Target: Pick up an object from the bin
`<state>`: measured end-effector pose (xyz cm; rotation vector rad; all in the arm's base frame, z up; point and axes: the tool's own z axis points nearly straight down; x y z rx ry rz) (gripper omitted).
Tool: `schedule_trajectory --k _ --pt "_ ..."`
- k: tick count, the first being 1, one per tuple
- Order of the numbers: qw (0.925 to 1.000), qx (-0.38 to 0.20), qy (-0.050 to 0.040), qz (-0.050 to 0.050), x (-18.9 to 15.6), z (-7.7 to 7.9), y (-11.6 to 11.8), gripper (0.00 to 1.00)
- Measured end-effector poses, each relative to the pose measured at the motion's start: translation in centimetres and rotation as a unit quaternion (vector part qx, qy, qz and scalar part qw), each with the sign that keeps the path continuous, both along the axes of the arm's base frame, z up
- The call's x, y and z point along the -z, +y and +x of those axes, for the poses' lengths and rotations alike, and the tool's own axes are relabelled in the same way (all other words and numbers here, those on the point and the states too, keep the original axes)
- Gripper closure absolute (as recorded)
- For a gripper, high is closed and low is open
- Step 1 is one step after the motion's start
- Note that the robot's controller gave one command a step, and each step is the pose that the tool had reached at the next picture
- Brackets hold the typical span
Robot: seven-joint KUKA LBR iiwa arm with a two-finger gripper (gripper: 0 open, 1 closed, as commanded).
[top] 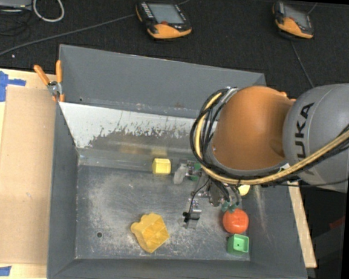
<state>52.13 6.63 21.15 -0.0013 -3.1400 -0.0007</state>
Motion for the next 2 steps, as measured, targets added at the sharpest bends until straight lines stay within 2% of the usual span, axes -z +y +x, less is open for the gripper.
schedule_trajectory --k 1,2 --pt "0.9945 -0.105 0.0001 0.000 6.2 -0.9 2.1 0.00" --pt "0.9968 -0.080 -0.0001 0.000 6.4 -3.1 5.3 0.00"
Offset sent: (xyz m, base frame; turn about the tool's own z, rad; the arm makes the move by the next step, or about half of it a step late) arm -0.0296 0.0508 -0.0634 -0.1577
